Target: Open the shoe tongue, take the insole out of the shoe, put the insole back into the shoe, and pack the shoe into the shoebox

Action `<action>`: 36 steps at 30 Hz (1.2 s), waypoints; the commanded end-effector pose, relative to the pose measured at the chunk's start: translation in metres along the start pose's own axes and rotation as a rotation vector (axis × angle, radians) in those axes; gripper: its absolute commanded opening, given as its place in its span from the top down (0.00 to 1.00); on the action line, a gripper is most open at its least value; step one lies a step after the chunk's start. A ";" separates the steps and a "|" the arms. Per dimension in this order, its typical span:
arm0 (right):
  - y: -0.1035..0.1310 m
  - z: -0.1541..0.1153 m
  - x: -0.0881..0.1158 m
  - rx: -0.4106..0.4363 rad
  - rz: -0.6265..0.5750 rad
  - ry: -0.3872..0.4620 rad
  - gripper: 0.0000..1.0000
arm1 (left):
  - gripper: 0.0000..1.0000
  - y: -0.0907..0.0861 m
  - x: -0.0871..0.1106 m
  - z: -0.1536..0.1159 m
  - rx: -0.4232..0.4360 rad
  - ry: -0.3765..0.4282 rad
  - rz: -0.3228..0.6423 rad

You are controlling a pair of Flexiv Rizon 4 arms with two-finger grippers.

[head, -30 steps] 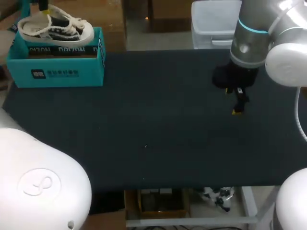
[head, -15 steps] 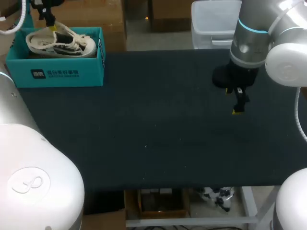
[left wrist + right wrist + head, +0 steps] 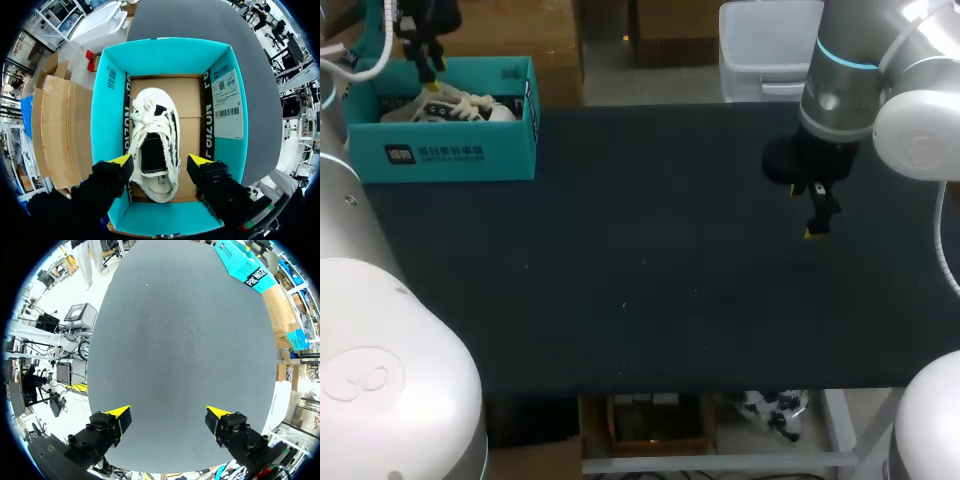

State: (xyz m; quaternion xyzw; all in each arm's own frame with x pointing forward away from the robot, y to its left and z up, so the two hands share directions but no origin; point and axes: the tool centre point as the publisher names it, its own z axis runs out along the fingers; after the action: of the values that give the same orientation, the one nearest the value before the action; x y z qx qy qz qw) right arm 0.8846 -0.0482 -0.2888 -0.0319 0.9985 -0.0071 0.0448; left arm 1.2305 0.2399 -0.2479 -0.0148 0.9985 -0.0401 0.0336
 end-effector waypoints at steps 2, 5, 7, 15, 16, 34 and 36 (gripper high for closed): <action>0.000 -0.001 0.000 0.000 -0.001 0.001 0.00 | 0.00 -0.003 0.002 -0.015 0.000 0.065 0.016; 0.000 -0.001 0.000 0.000 -0.001 0.001 0.00 | 0.00 -0.010 0.007 -0.023 0.004 0.064 0.019; 0.000 -0.001 0.000 0.000 -0.001 0.001 0.00 | 0.00 -0.019 0.011 -0.027 0.012 0.077 0.004; 0.000 -0.001 0.000 0.000 -0.001 0.001 0.00 | 0.00 -0.069 0.045 -0.059 0.020 0.101 -0.062; 0.000 -0.001 0.000 0.000 -0.001 0.001 0.00 | 0.00 -0.075 0.050 -0.063 0.018 0.101 -0.062; 0.000 -0.001 0.000 0.000 -0.001 0.001 0.00 | 0.00 -0.166 0.169 -0.057 -0.006 0.011 -0.089; 0.000 -0.001 0.000 0.000 -0.001 0.001 0.00 | 0.00 -0.173 0.176 -0.053 0.000 0.001 -0.096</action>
State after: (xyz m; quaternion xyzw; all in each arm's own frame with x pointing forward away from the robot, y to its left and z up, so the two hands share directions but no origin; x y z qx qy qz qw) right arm 0.8846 -0.0482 -0.2888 -0.0319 0.9985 -0.0070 0.0448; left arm 1.0976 0.0744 -0.1851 -0.0521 0.9874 -0.0462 -0.1420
